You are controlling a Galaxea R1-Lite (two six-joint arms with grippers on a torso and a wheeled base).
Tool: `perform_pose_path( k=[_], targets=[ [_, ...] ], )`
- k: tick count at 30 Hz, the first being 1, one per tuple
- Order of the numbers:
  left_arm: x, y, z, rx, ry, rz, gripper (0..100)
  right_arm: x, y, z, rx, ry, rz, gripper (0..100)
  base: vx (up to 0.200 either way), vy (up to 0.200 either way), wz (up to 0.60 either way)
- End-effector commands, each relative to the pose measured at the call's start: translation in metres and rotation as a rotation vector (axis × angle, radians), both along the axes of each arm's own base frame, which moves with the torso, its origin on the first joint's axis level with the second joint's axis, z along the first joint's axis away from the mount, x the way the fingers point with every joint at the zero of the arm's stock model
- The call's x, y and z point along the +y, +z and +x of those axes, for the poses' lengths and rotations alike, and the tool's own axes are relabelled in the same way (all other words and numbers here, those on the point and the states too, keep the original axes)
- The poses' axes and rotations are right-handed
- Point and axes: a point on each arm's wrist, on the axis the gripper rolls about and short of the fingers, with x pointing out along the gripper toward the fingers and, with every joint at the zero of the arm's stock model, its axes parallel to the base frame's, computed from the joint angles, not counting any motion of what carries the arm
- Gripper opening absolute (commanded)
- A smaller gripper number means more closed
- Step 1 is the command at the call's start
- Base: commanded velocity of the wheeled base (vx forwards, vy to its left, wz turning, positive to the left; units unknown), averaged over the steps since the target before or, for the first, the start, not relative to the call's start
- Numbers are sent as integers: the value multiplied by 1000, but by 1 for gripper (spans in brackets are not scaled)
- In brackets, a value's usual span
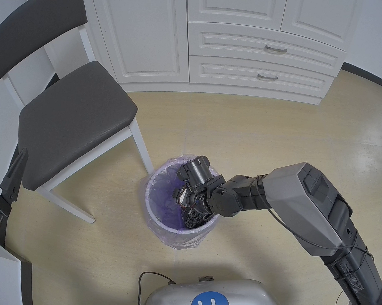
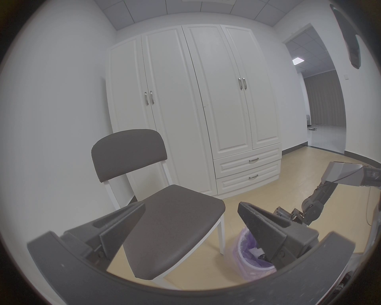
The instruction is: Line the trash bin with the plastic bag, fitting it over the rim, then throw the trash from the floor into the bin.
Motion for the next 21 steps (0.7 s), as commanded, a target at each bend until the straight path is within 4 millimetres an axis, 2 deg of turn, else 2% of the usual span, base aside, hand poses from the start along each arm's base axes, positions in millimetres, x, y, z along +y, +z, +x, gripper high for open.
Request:
perform_pose_path(
  k=[1,4,8,12,15,17,21],
  targets=[
    [0,1,-1,-5,1,0,100,0,10,0,-27,-11,9,100,0,0,0],
    [0,1,-1,-7,0,0,100,4,28,-8,-62,-20,2,100,0,0,0],
    [0,0,-1,-5,1,0,100,7,42,-16,-82,-26,-25,100,0,0,0],
    [0,0,-1,-5,1,0,100,8,46,-20,-108,-34,-69,100,0,0,0],
    [0,1,-2,-9,1,4,100,8,44,-33,-119,-32,-173,100,0,0,0],
    [0,1,-2,-11,2,5,100,10,42,-50,-110,-5,-223,100,0,0,0],
    [1,2,-3,-17,2,4,100,10,50,-71,-105,33,-247,100,0,0,0]
  ],
)
